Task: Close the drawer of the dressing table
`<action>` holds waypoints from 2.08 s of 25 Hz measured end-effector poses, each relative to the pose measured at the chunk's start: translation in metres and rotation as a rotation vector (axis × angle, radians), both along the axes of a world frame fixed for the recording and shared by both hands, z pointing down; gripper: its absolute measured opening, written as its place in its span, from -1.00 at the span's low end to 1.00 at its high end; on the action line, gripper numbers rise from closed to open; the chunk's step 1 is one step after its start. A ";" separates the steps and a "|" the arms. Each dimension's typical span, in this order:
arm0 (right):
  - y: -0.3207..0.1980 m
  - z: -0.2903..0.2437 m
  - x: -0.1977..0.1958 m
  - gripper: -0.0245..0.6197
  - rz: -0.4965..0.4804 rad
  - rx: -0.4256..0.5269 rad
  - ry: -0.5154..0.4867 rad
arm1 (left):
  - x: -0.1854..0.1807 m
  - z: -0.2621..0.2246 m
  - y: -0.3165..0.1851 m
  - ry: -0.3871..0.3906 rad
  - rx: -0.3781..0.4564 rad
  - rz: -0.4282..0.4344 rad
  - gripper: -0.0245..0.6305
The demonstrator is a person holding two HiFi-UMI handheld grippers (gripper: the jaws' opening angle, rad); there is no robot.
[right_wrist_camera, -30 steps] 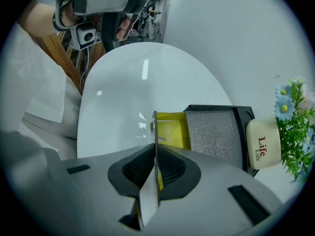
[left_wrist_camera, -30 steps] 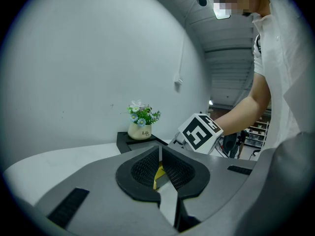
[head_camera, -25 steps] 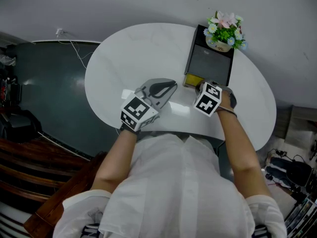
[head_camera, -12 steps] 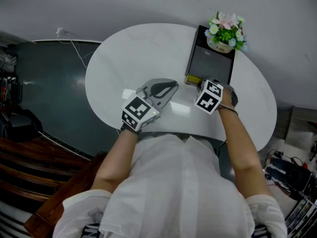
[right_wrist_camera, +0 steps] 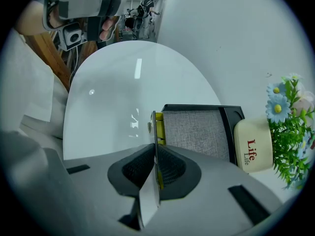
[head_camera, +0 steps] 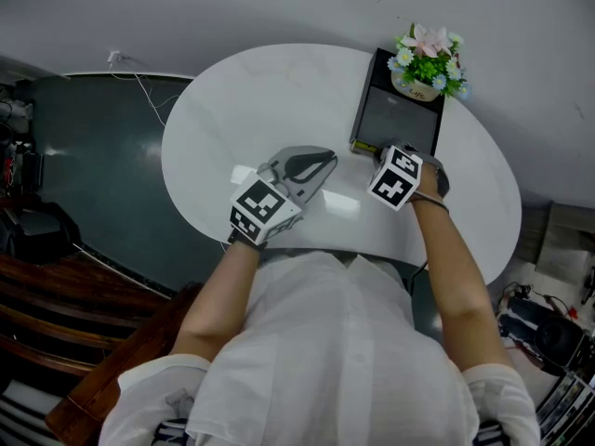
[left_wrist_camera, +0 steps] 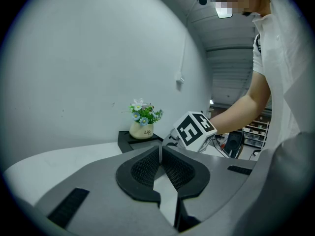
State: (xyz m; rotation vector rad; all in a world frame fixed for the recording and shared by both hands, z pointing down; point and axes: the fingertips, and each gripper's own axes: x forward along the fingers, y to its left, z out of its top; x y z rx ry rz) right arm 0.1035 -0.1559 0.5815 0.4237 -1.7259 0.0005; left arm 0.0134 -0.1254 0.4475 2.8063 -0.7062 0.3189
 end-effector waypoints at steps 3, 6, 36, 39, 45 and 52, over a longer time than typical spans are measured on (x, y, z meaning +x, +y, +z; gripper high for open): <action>-0.002 -0.001 0.000 -0.86 0.003 0.009 0.004 | -0.001 -0.001 0.000 -0.001 0.000 -0.002 -0.86; -0.004 -0.001 0.001 -0.86 0.010 0.017 0.006 | 0.000 0.000 0.000 -0.002 -0.002 -0.003 -0.86; -0.009 -0.003 0.008 -0.60 -0.035 0.091 0.064 | 0.007 0.002 0.001 0.007 -0.010 0.016 -0.86; -0.010 0.000 0.009 -0.59 -0.042 0.089 0.073 | 0.007 0.003 -0.002 0.005 -0.008 0.011 -0.86; -0.011 -0.001 0.009 -0.60 -0.029 0.071 0.061 | 0.007 0.003 -0.004 0.008 -0.013 0.009 -0.86; -0.015 -0.002 0.009 -0.70 -0.024 0.074 0.066 | 0.008 0.004 -0.005 0.008 -0.012 0.014 -0.86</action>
